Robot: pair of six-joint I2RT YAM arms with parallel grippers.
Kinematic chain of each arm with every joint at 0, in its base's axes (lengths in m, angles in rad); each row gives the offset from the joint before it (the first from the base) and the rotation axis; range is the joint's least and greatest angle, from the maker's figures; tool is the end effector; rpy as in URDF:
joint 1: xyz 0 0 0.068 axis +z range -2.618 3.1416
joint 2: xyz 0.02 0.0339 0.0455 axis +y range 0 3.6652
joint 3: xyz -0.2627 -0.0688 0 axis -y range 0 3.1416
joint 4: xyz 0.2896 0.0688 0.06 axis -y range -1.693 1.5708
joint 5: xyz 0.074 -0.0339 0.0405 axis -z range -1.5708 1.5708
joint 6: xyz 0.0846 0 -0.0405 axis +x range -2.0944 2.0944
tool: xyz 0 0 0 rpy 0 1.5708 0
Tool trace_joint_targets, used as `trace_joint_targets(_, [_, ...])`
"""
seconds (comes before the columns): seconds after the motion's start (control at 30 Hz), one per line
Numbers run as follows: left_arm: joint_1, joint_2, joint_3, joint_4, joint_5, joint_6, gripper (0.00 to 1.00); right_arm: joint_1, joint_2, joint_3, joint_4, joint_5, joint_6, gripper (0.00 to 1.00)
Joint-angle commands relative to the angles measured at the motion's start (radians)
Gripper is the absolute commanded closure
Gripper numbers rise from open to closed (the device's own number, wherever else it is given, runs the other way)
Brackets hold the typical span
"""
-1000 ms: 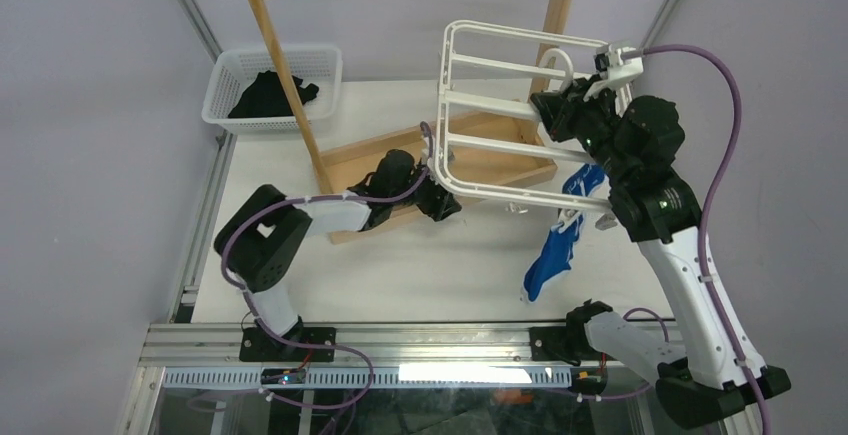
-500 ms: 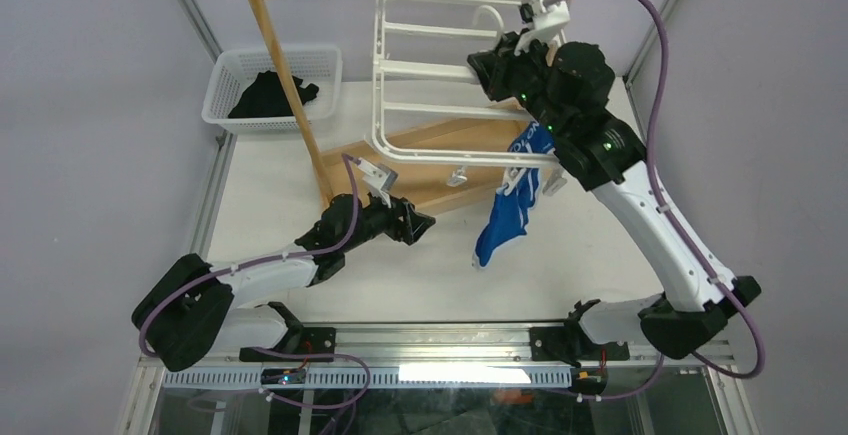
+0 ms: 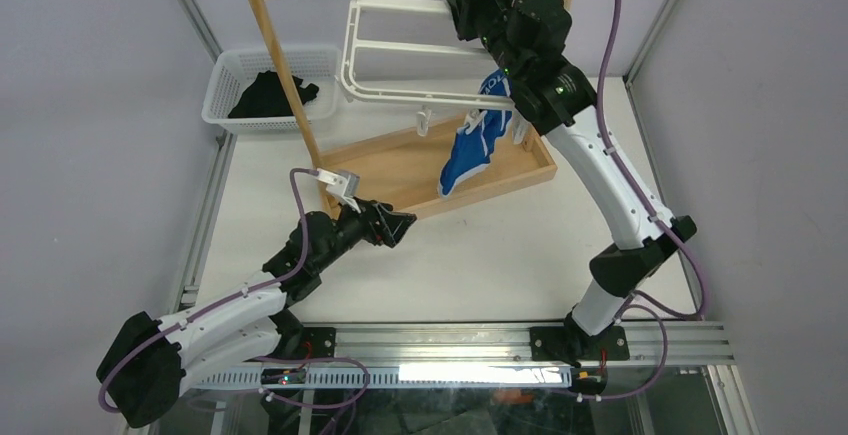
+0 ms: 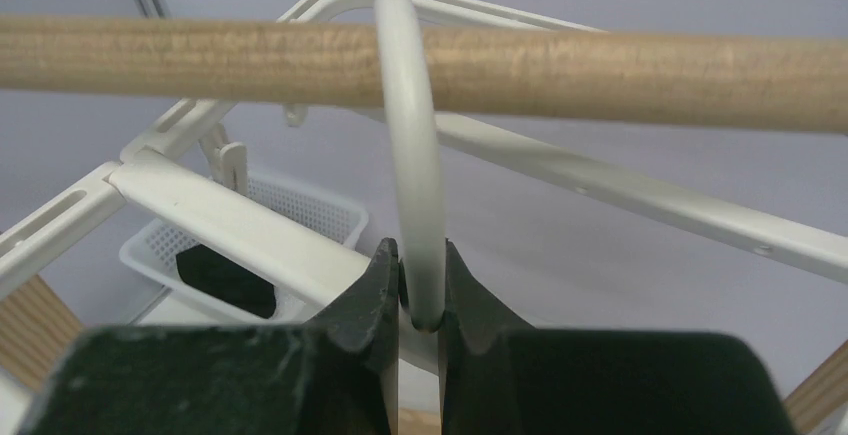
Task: Clip the underwear to the hanger
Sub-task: Place the hanger at the clothesline.
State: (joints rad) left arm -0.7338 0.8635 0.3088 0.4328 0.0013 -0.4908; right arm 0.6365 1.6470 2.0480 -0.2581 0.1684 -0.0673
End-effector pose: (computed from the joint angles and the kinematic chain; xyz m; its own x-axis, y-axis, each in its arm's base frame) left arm 0.2112 -0.1906 0.1924 -0.3957 -0.2778 -0.8753 0.5489 0.6926 -0.4680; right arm 0.3615 0.2495 0.5661 0.1447 0.0245 -0.9892 -0.4438 0.8951 -0.0427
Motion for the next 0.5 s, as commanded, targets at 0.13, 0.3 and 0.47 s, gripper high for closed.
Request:
trace_joint_targets(0.13, [-0.006,0.005,0.052,-0.108,-0.008,-0.058,0.18,-0.019,0.140,0.335,0.197,0.020,-0.071,1.00])
trace_joint_targets(0.3, [-0.004,-0.045,0.039,-0.134,-0.015,-0.048,0.14,-0.048,0.227,0.433,0.196,0.012,-0.048,1.00])
trace_joint_targets(0.47, [-0.006,-0.090,0.035,-0.177,-0.039,-0.040,0.07,-0.064,0.267,0.425,0.199,0.004,-0.023,1.00])
